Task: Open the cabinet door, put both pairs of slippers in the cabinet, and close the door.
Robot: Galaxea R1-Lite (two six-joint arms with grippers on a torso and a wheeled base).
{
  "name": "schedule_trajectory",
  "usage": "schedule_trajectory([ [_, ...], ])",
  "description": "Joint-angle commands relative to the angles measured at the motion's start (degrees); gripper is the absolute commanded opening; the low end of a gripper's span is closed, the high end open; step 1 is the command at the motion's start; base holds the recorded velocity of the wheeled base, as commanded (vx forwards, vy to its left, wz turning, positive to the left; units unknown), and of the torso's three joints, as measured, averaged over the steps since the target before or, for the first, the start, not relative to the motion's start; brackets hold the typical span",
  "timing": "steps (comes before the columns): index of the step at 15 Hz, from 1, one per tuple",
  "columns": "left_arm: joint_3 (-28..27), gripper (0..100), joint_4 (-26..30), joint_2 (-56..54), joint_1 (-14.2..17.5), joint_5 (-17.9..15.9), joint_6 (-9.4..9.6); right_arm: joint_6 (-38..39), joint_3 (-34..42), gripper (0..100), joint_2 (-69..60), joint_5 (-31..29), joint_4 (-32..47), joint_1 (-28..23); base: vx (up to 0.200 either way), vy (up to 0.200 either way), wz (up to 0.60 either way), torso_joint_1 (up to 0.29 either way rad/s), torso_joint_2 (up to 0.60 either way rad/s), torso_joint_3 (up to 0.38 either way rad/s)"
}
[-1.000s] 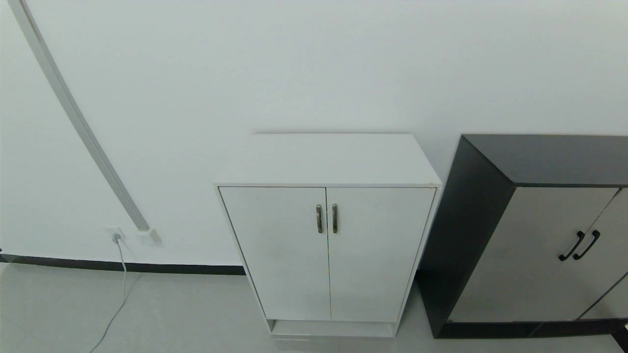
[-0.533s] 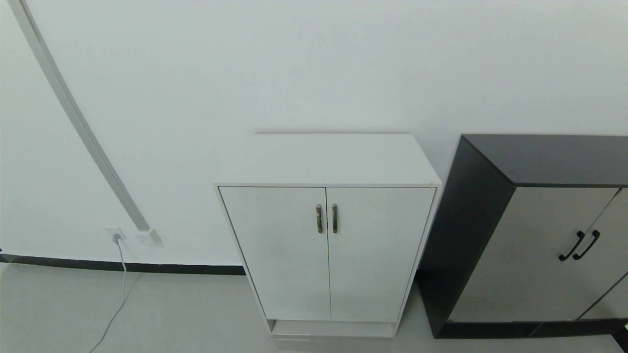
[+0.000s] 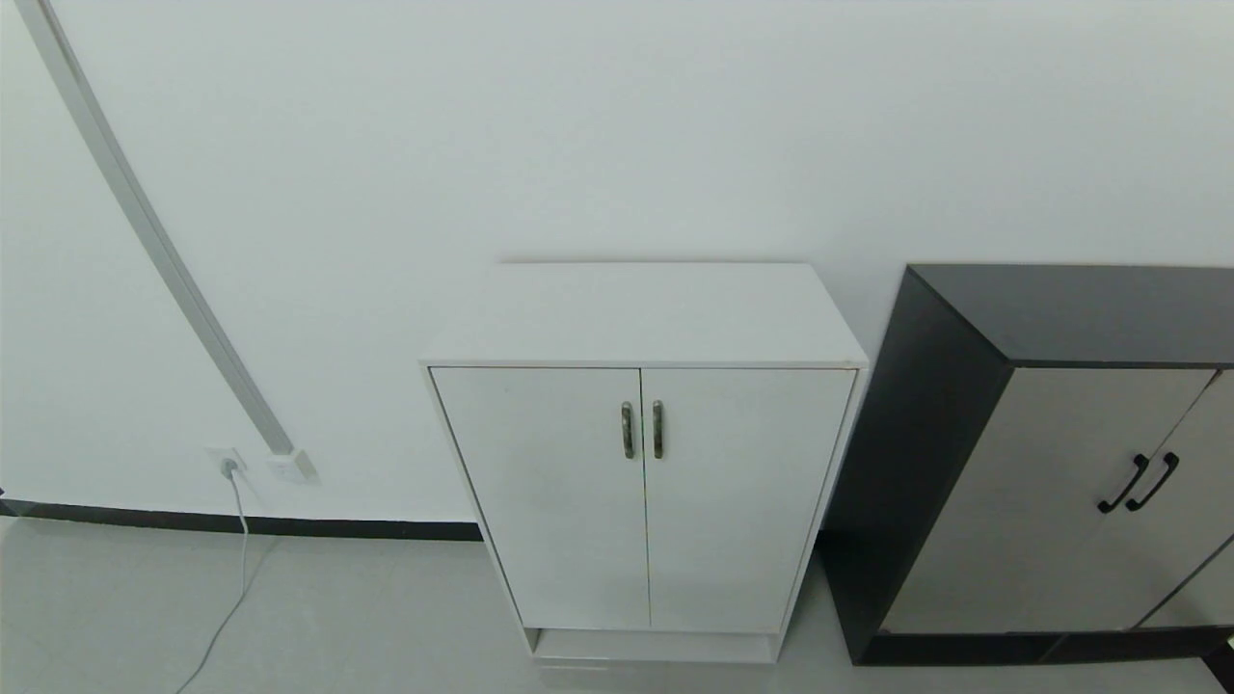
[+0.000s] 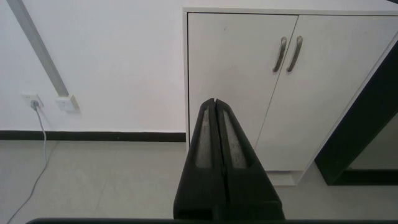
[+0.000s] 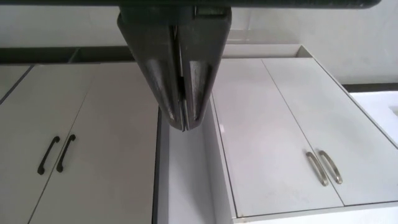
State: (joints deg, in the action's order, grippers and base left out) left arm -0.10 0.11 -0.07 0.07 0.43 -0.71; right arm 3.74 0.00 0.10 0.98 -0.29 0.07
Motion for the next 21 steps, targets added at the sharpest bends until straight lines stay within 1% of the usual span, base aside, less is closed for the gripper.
schedule_trajectory([
  [1, 0.0, 0, 0.0, 0.1, 0.0, 0.1, -0.08, 0.1, 0.0, 0, -0.1, -0.4, -0.1, 0.0, 0.0, 0.0, 0.0, 0.0, 0.0, 0.0],
  [21, 0.1, 0, 0.0, 0.1, 0.0, 0.2, 0.0, -0.5, 0.0, 0, -0.1, -0.6, -0.1, -0.1, 0.0, 0.0, 0.0, 0.0, 0.0, 0.0],
])
